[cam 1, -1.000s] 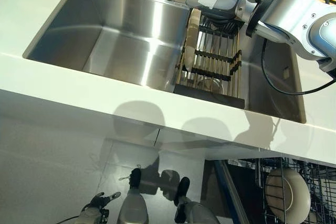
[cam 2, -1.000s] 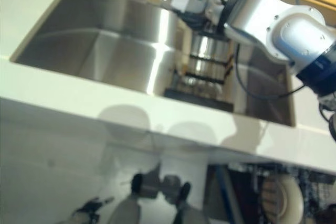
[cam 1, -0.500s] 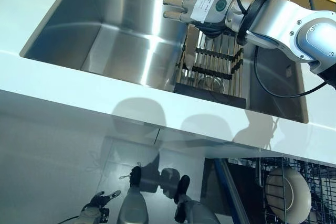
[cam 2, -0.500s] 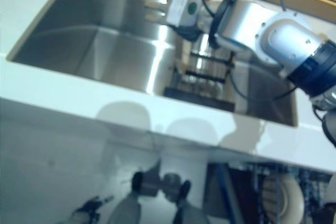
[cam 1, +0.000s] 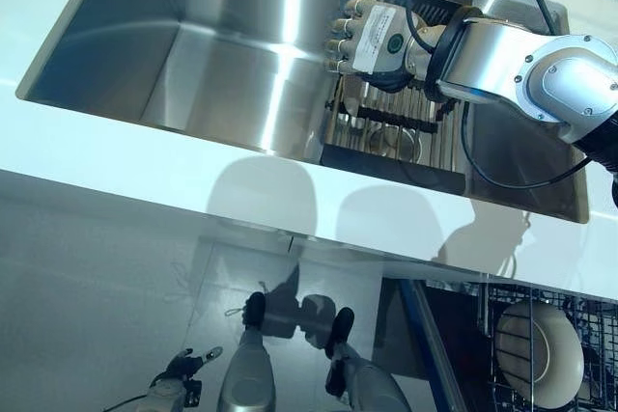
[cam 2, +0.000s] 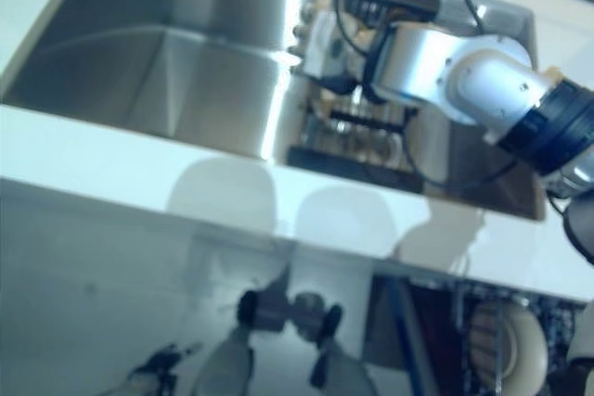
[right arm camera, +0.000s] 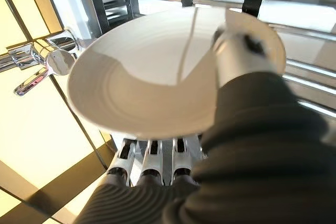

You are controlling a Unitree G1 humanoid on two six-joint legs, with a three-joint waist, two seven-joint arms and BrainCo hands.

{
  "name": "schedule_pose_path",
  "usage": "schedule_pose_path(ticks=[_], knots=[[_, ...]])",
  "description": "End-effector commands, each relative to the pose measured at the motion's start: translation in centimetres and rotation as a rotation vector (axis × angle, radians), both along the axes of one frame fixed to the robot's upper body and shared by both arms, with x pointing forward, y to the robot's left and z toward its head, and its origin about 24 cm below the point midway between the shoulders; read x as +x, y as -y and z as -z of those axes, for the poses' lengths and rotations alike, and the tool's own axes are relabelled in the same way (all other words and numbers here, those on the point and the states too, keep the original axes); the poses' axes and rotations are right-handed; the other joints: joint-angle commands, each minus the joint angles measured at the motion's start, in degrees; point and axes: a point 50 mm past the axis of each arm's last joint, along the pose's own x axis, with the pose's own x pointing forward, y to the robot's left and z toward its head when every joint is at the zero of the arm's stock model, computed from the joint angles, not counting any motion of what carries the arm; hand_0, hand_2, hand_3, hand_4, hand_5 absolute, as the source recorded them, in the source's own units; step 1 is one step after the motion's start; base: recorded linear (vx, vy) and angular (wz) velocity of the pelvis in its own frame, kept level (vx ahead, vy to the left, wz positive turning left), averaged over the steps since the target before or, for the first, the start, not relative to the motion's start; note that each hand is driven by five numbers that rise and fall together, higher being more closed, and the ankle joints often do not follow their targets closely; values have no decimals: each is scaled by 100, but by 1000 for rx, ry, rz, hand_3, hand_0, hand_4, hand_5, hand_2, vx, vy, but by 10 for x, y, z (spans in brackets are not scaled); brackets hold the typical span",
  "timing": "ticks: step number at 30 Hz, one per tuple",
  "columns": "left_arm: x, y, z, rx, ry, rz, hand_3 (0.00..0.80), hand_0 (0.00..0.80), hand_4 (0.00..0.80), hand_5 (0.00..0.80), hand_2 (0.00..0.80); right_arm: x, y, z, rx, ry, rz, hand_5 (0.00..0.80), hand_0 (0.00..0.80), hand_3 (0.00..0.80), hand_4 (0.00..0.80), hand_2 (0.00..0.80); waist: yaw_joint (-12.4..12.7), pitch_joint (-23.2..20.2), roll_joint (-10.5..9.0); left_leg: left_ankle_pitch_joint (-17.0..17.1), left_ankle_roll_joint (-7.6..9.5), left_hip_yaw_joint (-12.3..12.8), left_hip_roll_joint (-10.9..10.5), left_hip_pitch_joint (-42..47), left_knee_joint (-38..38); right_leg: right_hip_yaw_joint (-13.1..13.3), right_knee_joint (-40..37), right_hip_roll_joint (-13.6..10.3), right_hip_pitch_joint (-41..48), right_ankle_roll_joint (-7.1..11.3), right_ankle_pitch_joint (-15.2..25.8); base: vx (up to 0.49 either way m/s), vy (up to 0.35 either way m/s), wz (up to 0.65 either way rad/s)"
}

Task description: Take plates into dishwasher

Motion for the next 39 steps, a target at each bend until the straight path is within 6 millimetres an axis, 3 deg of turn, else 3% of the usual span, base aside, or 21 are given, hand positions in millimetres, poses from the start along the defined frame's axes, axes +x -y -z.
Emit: schedule_pose_path(ticks=[1,12,26,34,39], knots=[[7,-7,-5,-6,35,-36,0,0,0,0,0,4,12,-12,-52,71,76,800,800,800,800,800,124,128,-205,-105,37,180,-65,-72,-25,15,-9,-175,28,533,-39,-33,10,0],[3,-9,-4,-3,31,-49,0,0,0,0,0,16,28,-12,-52,141,97,800,800,800,800,800,121,70,-218,-108,33,198,-69,-53,-25,8,-9,-161,45,541,-42,-3,1,0],[-5,-6,0,11,7,-42,0,0,0,0,0,8,36,-41,151,233,43,800,800,800,800,800,22,-334,-315,-237,65,234,-53,220,-25,82,-9,-118,276,536,-113,0,0,0],[-11,-3,3,29,-26,-31,0,0,0,0,0,8,53,-57,231,276,88,800,800,800,800,800,-99,-708,-370,-370,92,330,-48,537,-25,190,-9,-123,528,562,-164,44,-13,-7],[-20,0,7,30,-62,-18,0,0,0,0,0,8,81,-71,368,324,164,800,800,800,800,800,-238,-1014,-339,-483,112,445,-58,819,-25,319,-9,-129,704,591,-195,70,17,-16]])
